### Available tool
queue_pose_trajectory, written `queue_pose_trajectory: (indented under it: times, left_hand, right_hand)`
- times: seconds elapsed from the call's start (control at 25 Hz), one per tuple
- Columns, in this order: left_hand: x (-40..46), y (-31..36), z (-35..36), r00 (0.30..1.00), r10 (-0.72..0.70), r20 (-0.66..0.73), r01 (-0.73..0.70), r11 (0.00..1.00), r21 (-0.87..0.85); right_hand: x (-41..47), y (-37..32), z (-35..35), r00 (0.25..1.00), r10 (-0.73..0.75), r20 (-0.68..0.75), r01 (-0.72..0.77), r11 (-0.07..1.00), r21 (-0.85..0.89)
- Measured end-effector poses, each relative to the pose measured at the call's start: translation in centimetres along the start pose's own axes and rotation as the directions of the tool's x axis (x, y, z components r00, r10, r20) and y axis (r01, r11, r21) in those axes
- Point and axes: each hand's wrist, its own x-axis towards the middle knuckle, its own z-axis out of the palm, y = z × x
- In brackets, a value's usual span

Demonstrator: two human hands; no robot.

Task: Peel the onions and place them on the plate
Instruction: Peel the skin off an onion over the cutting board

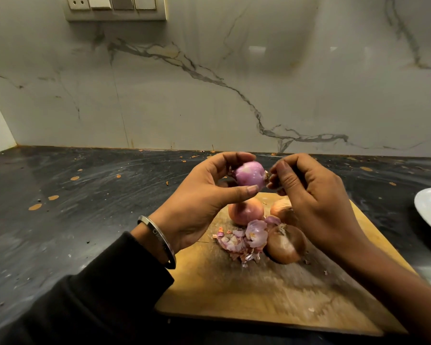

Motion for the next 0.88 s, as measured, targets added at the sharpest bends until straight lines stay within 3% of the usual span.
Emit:
queue_pose_trajectory:
  times: [0.28, 0.64, 0.88]
  left_hand:
    - [0.10, -0.03, -0.40, 1.000, 0.022, 0.019, -0.022, 1.000, -0.016]
    - [0.10, -0.31, -0.11, 0.997, 0.058, 0.044, -0.061, 0.996, 0.065]
    - [0.13, -0.15, -0.33, 0.999, 0.032, 0.037, -0.033, 0.999, 0.022]
  right_hand:
    - [-0.26, -0.02, -0.24, 0.999, -0.020, 0.050, 0.015, 0.994, 0.112]
    - [-0.34, -0.08, -0.26, 0.994, -0.107, -0.022, 0.104, 0.991, -0.084]
    - [-0.28, 0.46, -0.11, 1.000, 0.028, -0.003, -0.027, 0.985, 0.173]
